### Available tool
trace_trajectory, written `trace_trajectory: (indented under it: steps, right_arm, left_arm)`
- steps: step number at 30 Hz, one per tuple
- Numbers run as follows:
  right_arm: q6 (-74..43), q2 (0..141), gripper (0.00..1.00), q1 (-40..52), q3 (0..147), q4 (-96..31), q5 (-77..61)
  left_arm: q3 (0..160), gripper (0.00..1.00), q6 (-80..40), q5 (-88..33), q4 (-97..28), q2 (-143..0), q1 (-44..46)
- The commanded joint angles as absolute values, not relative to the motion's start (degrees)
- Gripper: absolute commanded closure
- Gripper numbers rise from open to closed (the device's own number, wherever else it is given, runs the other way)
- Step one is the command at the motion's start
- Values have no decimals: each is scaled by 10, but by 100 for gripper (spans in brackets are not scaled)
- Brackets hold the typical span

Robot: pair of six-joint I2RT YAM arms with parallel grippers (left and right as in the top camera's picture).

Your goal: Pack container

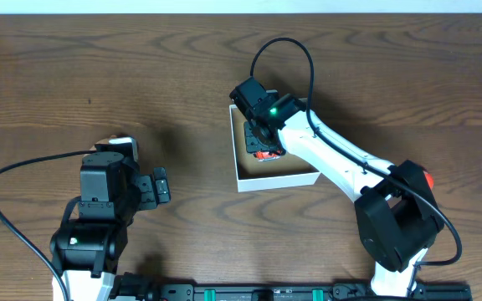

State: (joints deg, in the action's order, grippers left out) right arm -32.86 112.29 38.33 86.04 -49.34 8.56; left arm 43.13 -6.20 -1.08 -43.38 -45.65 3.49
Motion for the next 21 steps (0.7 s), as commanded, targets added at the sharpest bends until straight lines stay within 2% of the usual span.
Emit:
trace_trajectory:
  steps: [1, 2, 4, 9, 17, 21]
  right_arm:
    - [-338, 1129, 67, 385, 869, -484, 90]
    - [-338, 1129, 64, 385, 869, -480, 92]
    - [-338, 1129, 48, 385, 869, -472, 92]
    - [-330, 1129, 34, 385, 869, -465, 92]
    - [-321, 1129, 34, 378, 869, -460, 96]
    - [-321, 1129, 42, 378, 869, -460, 99]
  left_arm:
    - [445, 2, -66, -10, -438, -456, 36]
    - [445, 2, -66, -10, -439, -456, 36]
    - [445, 2, -66, -10, -441, -456, 36]
    - [445, 2, -66, -10, -441, -456, 36]
    - [445, 2, -66, -10, -441, -456, 36]
    - [445, 2, -66, -10, -441, -456, 36]
